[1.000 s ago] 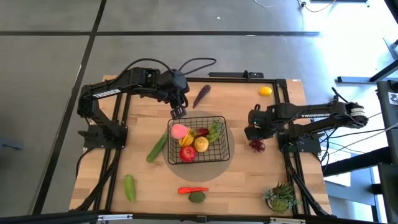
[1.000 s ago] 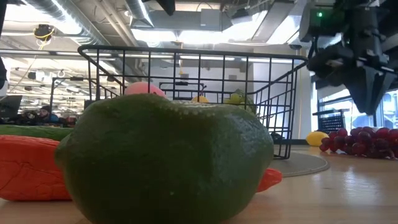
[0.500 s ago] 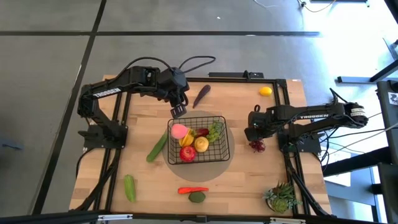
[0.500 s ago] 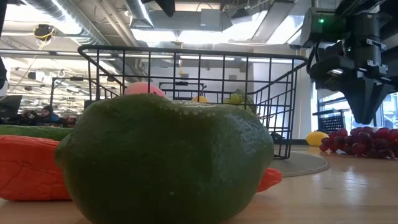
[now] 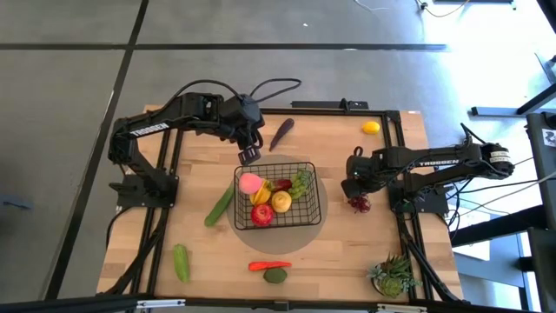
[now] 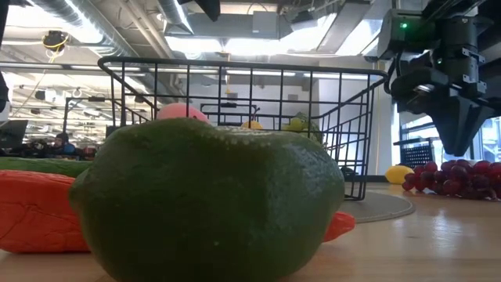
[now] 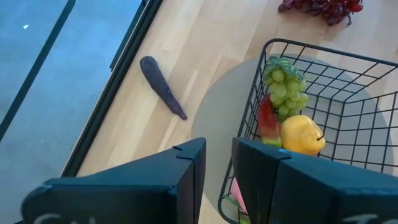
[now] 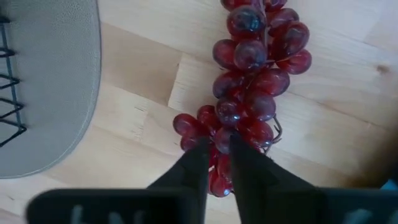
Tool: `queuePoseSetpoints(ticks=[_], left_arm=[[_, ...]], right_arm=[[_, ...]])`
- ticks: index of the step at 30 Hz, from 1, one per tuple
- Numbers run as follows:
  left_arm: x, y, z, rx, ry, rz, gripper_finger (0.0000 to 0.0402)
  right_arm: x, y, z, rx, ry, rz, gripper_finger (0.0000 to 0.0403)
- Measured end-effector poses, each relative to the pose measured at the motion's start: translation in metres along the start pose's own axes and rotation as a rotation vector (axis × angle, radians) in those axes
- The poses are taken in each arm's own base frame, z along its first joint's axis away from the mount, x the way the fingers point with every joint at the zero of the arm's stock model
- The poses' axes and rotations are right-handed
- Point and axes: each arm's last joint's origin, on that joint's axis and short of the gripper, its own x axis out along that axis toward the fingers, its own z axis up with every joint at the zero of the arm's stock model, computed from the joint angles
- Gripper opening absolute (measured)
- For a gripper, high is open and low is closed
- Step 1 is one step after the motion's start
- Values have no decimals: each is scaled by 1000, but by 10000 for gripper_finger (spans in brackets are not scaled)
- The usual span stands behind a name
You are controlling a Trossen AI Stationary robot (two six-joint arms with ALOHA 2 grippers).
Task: Build produce basket
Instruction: Put the red grapes into the black wire basket
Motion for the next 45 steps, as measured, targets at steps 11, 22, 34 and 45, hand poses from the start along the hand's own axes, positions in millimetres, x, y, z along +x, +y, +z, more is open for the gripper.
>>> queuePoseSetpoints(ticks=[11, 22, 34, 45], left_arm=[[0, 0, 0, 1, 2, 0, 67], [0, 0, 0, 1, 2, 0, 67], [0, 0, 0, 1, 2, 0, 67], [0, 0, 0, 1, 2, 0, 67]], right_arm=[[0, 0, 0, 9, -4, -6, 114], [17, -10, -4, 68, 63, -13, 108], [28, -9, 0, 56, -7, 51, 70], [23, -9, -1, 57, 19, 21, 3]])
